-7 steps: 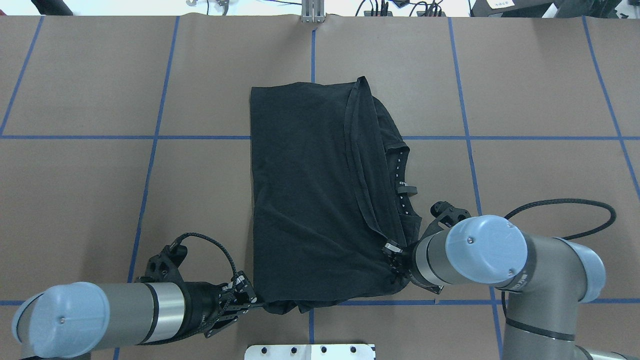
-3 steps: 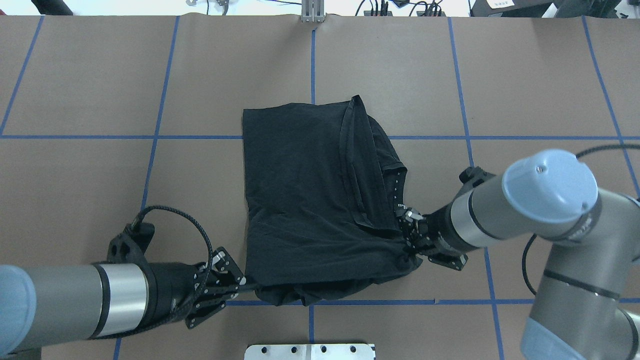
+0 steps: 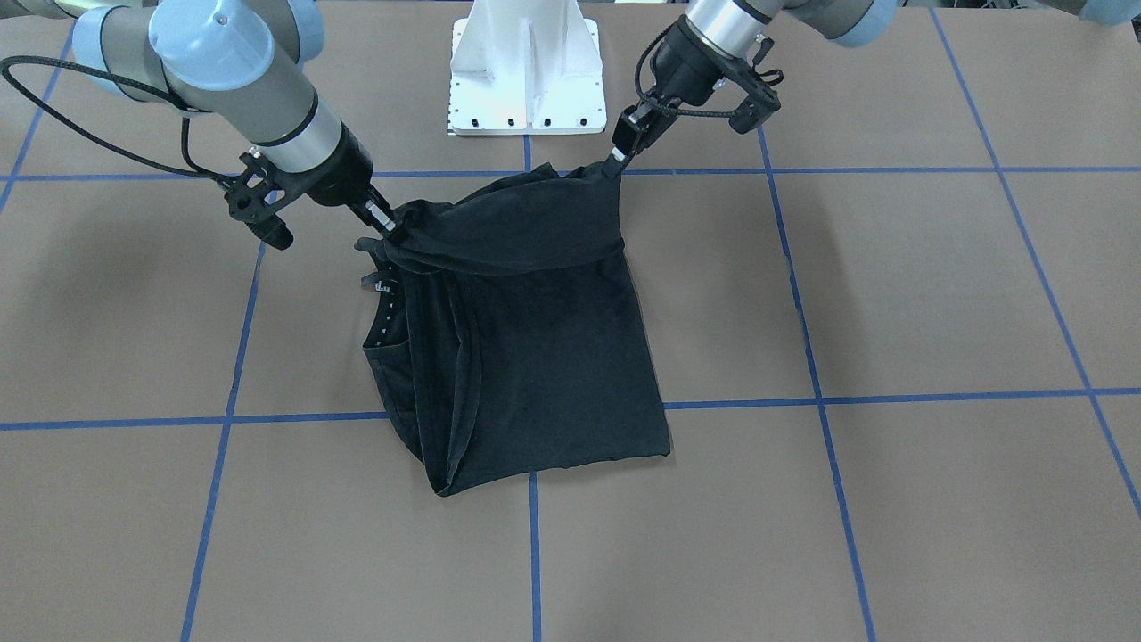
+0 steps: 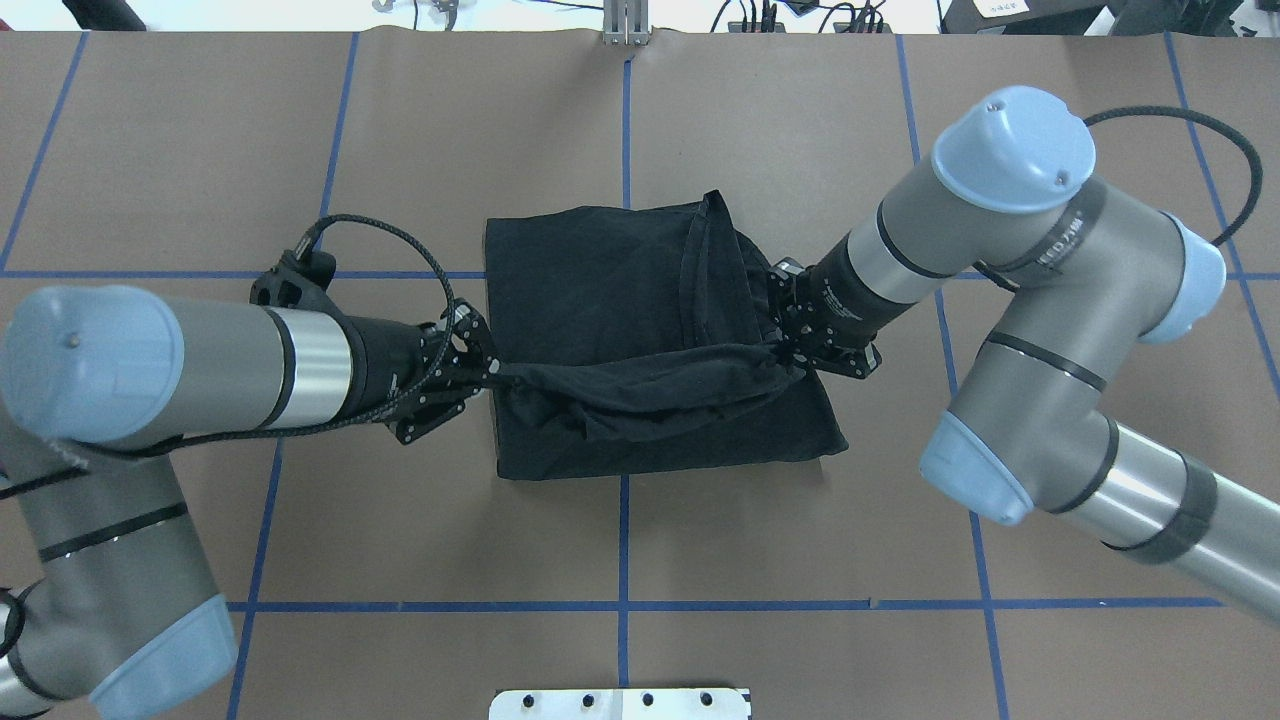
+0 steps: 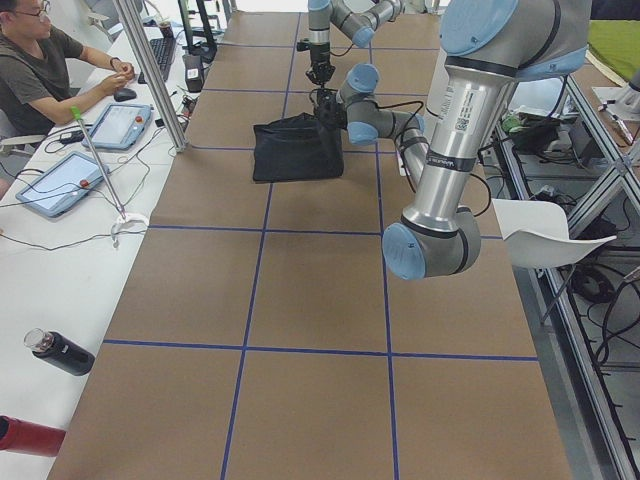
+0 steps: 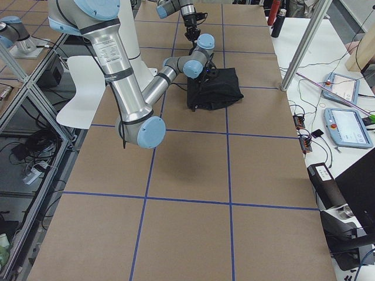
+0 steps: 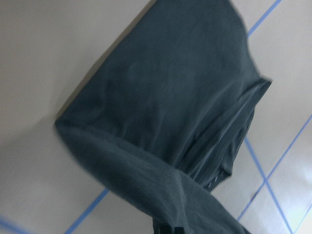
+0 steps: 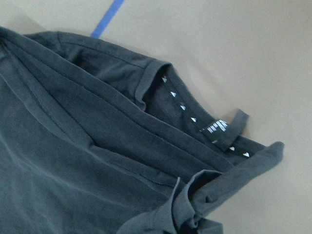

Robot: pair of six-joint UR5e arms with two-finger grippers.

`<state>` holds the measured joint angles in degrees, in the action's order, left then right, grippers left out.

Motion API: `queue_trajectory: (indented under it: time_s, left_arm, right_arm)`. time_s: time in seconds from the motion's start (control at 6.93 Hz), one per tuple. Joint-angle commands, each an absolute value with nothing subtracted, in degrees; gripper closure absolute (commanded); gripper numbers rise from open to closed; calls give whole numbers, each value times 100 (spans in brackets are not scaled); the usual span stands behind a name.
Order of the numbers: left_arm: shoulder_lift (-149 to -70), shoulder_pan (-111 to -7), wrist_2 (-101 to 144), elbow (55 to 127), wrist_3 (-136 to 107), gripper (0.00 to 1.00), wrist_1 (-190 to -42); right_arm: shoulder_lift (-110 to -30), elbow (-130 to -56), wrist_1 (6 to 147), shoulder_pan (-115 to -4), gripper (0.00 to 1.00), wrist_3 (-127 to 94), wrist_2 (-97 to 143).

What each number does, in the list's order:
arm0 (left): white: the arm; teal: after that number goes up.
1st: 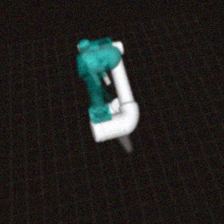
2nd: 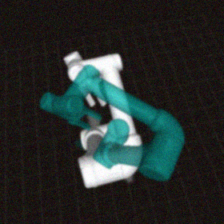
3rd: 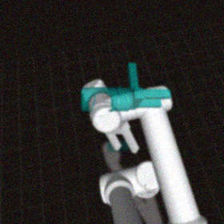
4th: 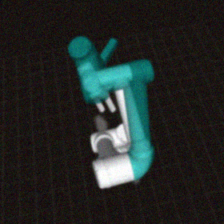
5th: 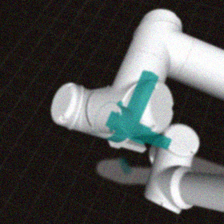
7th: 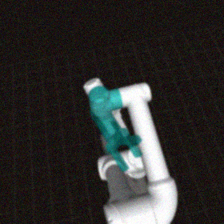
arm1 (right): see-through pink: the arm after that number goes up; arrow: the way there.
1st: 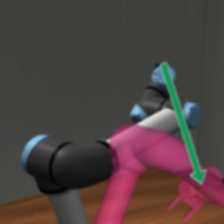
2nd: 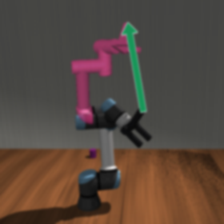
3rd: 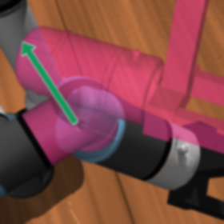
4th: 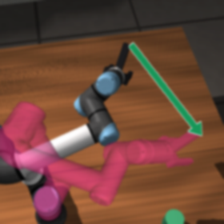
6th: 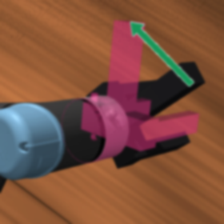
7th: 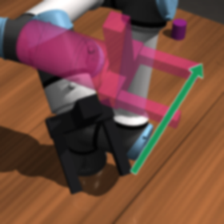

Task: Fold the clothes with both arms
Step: 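Lift the near edge with both grippers and fold it away from the robot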

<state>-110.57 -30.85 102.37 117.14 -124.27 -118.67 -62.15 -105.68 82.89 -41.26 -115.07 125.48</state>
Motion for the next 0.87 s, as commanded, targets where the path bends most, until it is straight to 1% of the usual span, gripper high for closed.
queue_trajectory:
  time_s: [0.0, 0.14, 0.58, 0.72]
  left_arm:
    - [-11319, -3628, 10310, 10990, -11929, 100, -11909]
    - [-11607, -3821, 10310, 10525, -11805, 100, -11927]
    - [-12092, -4253, 10318, 9181, -11523, 100, -12698]
    - [-12181, -4306, 10318, 8741, -11462, 100, -13048]
  right_arm:
    - [-5628, -9637, 8279, -4455, 100, -11129, 12717]
    - [-5320, -9154, 8279, -4552, 100, -10970, 12726]
    - [-4380, -7687, 8262, -4772, 100, -10303, 12727]
    - [-4229, -7299, 8123, -4781, 100, -10057, 12692]
